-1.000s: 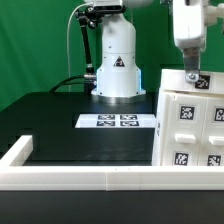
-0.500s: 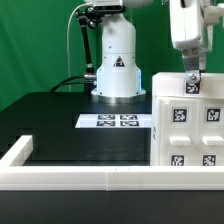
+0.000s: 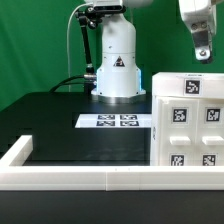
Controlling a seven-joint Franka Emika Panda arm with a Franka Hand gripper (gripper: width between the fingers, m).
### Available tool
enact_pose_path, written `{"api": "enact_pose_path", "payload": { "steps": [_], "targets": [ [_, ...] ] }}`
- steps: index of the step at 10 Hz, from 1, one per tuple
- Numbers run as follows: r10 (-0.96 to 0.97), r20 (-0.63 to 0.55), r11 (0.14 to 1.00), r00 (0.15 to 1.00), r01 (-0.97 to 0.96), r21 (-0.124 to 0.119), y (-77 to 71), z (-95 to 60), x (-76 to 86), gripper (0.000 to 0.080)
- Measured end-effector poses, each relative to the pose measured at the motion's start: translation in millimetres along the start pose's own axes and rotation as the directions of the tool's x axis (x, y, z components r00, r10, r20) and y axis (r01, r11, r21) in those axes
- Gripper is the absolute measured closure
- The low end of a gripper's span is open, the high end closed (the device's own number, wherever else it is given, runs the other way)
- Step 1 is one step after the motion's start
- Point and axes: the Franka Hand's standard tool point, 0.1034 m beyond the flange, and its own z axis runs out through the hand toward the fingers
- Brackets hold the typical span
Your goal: Assemble cabinet
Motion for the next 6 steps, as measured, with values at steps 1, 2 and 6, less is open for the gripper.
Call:
{"api": "enact_pose_path", "payload": {
  "steps": [1,2,6],
  "targets": [
    [-0.04,-0.001,0.999,0.999,0.04,-0.002,0.5,1.1,0.4,0.0003],
    [-0.114,-0.01,0.993,0.993,0.114,-0.018,3.0,2.2,-0.4,0.0003],
    [-0.583,0.006,0.812,0.813,0.582,-0.046,0.5,3.0,-0.8,0.0003]
  ]
}}
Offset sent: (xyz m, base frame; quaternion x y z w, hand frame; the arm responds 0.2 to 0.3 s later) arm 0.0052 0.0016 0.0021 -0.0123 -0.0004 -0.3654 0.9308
